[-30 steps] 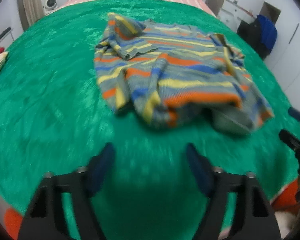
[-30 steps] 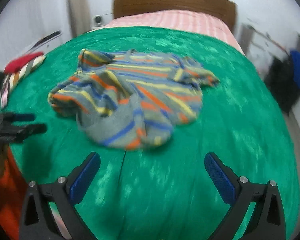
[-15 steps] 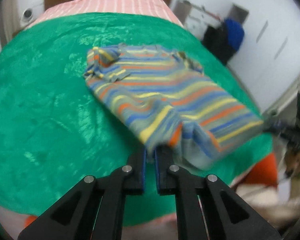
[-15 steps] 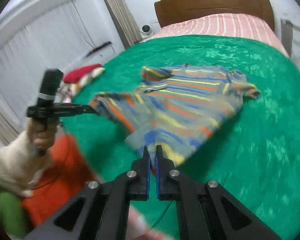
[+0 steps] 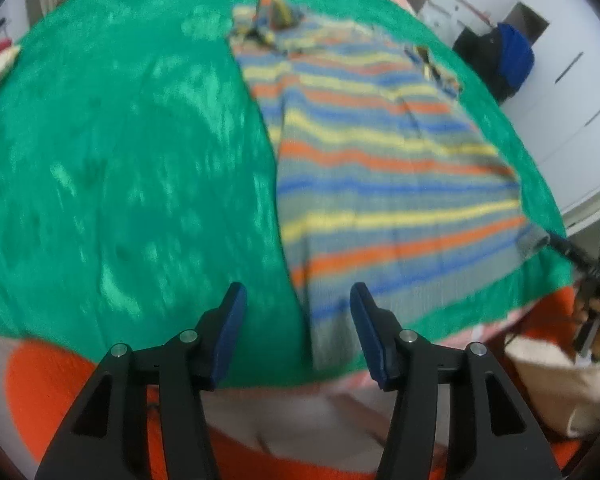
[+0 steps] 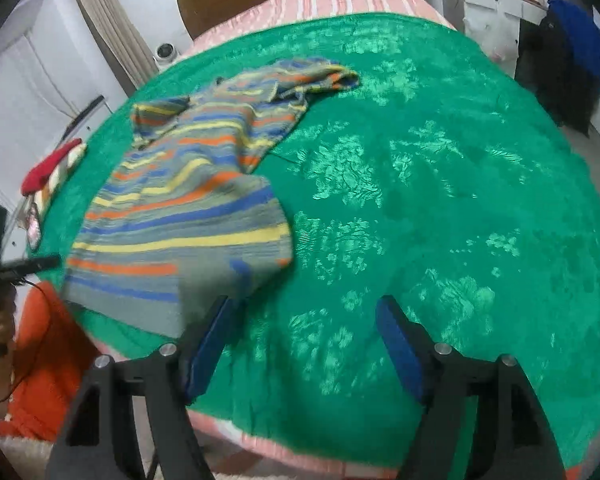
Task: Fold small clothes
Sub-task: 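Reach both grippers to the striped sweater hem and close on it, then hold the hem with both grippers and pull the sweater out flat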
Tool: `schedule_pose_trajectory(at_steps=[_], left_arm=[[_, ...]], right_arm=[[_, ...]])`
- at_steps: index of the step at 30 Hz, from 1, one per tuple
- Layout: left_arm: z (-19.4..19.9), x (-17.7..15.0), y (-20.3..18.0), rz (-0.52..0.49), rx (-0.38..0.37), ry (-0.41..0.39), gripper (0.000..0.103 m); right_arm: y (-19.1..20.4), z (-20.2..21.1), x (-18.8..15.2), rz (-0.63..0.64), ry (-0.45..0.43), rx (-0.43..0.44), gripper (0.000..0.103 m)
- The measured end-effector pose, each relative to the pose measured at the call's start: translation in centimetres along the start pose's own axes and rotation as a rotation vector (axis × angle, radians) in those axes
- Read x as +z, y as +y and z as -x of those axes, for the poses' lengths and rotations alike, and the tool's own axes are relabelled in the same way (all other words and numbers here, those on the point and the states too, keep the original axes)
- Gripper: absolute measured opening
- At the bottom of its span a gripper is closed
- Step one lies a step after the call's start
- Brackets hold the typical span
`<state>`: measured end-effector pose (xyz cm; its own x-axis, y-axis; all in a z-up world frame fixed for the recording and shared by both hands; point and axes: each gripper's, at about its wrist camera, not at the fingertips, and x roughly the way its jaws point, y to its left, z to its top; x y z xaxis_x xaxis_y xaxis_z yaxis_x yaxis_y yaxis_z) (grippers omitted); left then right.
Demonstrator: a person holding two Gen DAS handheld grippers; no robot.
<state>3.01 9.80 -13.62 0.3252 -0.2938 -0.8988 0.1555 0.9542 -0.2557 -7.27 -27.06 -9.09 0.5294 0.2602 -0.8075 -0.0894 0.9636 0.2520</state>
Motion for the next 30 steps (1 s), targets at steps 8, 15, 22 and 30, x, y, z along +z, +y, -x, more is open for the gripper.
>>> schedule_pose_trajectory(at_steps=[8,15,22,30], left_arm=[[-4.3,-0.8,-4.7,-0.129,0.09,0.044,0.024],[-0.2,-0.3,-2.8,-0.083,0.02,0.007,0.006],[4.2,1.4,-6.9,-0.292,0.217,-0.117,0.011],[-2.5,-1.1,-17.0,-0.564,0.129,-0.099,0.061]], right_arm=[[-3.1,-0.6,3.4,-0.322,0.024,0.135,0.073],[0.3,-5.5,1.5,-0.085,0.214,0.072,0.005],[-0.6,-1.1,0.5,-0.177,0.152,0.277,0.005],[-2.6,-6.0,-1.0,-0.2,0.141,0.029,0.004]])
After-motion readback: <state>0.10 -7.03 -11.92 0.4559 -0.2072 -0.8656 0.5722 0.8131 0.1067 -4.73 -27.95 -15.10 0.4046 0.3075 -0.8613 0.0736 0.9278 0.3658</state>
